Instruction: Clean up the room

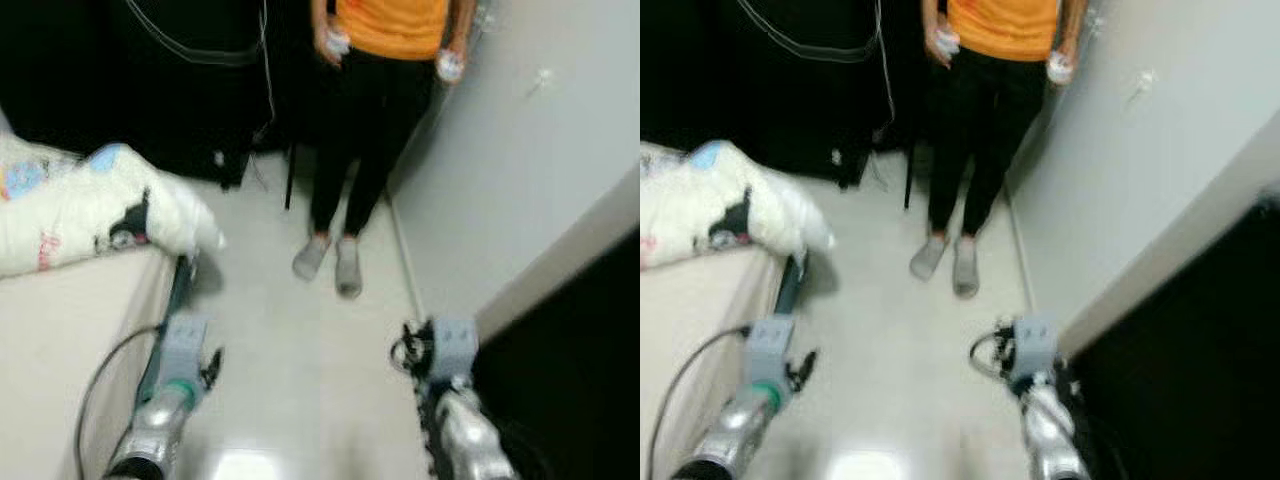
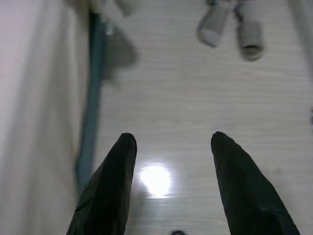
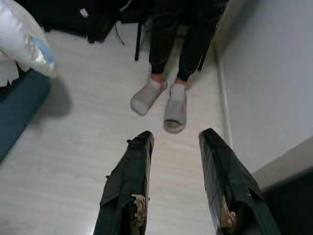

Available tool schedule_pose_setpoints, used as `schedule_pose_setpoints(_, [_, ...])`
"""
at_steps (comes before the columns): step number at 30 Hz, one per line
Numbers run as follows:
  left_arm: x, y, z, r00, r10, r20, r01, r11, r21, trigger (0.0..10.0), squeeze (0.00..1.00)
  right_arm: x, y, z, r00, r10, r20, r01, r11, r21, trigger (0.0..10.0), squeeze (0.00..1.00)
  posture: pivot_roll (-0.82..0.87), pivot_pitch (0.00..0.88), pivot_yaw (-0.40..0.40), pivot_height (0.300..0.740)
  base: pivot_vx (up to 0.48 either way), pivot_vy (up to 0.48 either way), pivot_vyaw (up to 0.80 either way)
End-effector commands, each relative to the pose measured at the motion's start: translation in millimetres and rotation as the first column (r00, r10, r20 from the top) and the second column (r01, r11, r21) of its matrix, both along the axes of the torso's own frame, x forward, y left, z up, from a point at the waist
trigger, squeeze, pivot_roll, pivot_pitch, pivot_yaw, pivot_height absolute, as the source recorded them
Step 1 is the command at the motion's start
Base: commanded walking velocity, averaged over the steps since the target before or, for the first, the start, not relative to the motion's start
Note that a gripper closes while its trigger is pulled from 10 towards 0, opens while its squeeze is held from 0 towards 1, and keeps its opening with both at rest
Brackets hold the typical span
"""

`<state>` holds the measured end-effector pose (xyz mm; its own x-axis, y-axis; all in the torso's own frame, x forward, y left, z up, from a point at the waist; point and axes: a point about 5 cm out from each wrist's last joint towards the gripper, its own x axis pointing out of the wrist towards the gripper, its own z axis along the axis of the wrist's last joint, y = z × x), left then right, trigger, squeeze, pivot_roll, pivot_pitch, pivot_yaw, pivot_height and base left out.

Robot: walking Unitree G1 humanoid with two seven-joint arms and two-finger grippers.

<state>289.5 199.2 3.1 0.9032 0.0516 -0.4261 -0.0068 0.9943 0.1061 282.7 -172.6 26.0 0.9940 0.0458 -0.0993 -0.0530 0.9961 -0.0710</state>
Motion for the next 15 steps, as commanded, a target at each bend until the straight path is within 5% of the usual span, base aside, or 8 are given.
schedule_pose_setpoints(1, [-4.9, -12.7, -7.1, 0.999, -0.037, -0.021, 0.036, 0.999, -0.017, 10.0, 0.00, -7.6, -11.1, -7.6, 0.999, -0.034, -0.036, 0.034, 0.999, -0.012, 10.0, 0.00, -0.02, 0.101, -0.073, 0.723, 0.000, 0.000, 0.00])
schedule_pose_setpoints(7, [-4.4, -12.7, -6.0, 0.999, -0.041, -0.010, 0.041, 0.999, 0.005, 10.0, 0.00, -9.9, -12.4, -9.8, 0.998, -0.037, -0.046, 0.036, 0.999, -0.015, 10.0, 0.00, -0.02, 0.101, -0.073, 0.723, 0.000, 0.000, 0.00])
schedule_pose_setpoints(15, [-3.0, -13.0, -5.0, 0.999, -0.035, -0.007, 0.035, 0.999, 0.004, 10.0, 0.00, -12.4, -13.9, -12.2, 0.997, -0.043, -0.059, 0.042, 0.999, -0.018, 10.0, 0.00, -0.02, 0.101, -0.073, 0.723, 0.463, 0.000, 0.00])
